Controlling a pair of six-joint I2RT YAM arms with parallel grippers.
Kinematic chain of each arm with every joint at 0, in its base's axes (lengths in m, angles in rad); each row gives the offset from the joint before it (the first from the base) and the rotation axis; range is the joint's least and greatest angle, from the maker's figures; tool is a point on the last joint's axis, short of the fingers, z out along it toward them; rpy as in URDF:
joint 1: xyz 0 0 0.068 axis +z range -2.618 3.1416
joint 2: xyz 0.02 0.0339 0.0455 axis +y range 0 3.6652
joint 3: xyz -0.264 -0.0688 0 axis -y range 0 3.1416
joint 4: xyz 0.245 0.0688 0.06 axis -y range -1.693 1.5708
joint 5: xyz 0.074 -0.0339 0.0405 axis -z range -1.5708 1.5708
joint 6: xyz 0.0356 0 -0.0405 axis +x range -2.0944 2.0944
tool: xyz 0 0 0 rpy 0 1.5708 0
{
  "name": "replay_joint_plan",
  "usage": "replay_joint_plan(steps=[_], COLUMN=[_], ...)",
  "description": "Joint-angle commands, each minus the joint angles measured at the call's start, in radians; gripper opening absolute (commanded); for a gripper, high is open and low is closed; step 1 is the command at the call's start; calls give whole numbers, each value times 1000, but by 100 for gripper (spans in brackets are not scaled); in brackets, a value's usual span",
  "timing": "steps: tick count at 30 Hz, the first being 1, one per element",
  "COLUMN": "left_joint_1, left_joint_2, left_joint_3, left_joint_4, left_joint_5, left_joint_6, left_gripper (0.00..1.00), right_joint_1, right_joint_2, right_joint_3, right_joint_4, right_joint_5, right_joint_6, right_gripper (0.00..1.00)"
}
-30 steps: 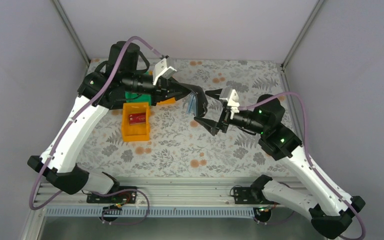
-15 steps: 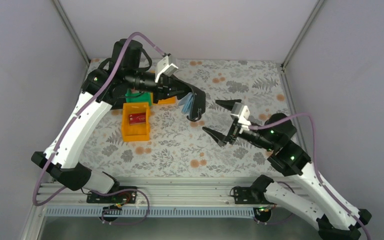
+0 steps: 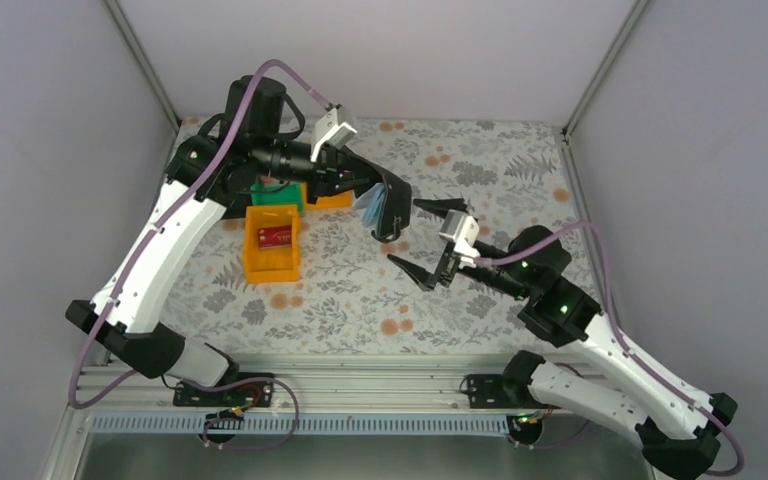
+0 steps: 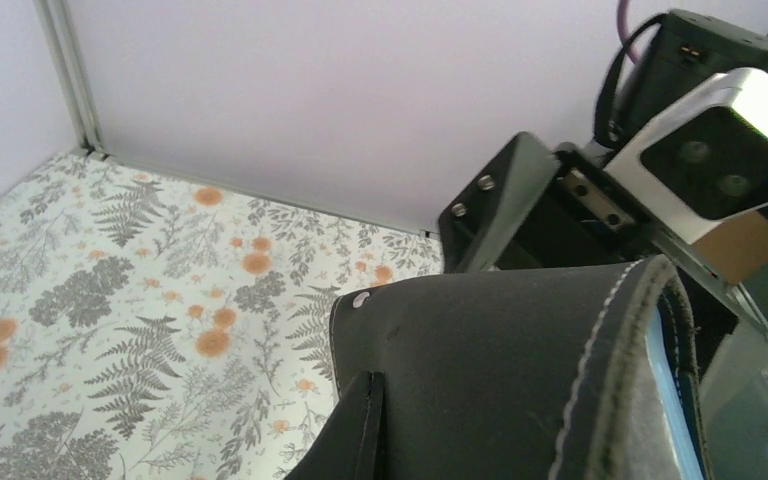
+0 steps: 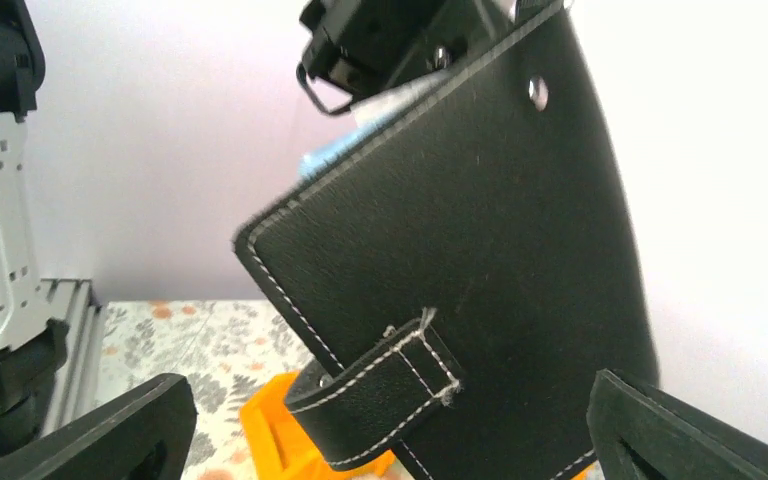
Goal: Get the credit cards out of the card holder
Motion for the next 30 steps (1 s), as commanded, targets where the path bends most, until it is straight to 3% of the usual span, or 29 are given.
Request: replay_joint_plan(steps=[1, 9, 15, 24, 30], left_joint_1=[15, 31, 49, 52, 52], left_joint_2=[10, 37, 61, 76, 74], left_joint_3=[13, 12, 19, 14, 11], left_joint_4=[41, 63, 71, 68, 22], left_joint_5=[30, 53, 58, 73, 72], left_joint_6=[-61, -95, -114, -103, -12], left_gripper=[2, 2, 2, 2, 2], right_joint_1=[57, 80, 81, 86, 80], right_joint_2=[-53, 87, 97, 157, 167], right_joint_3=[-53, 0, -18, 26, 93], right_joint_4=[190, 233, 280, 342, 237], right_joint_5=[177, 299, 289, 478, 427], right_joint_6=[-83, -169, -207, -206, -162], right_gripper=[99, 99, 99, 98, 59])
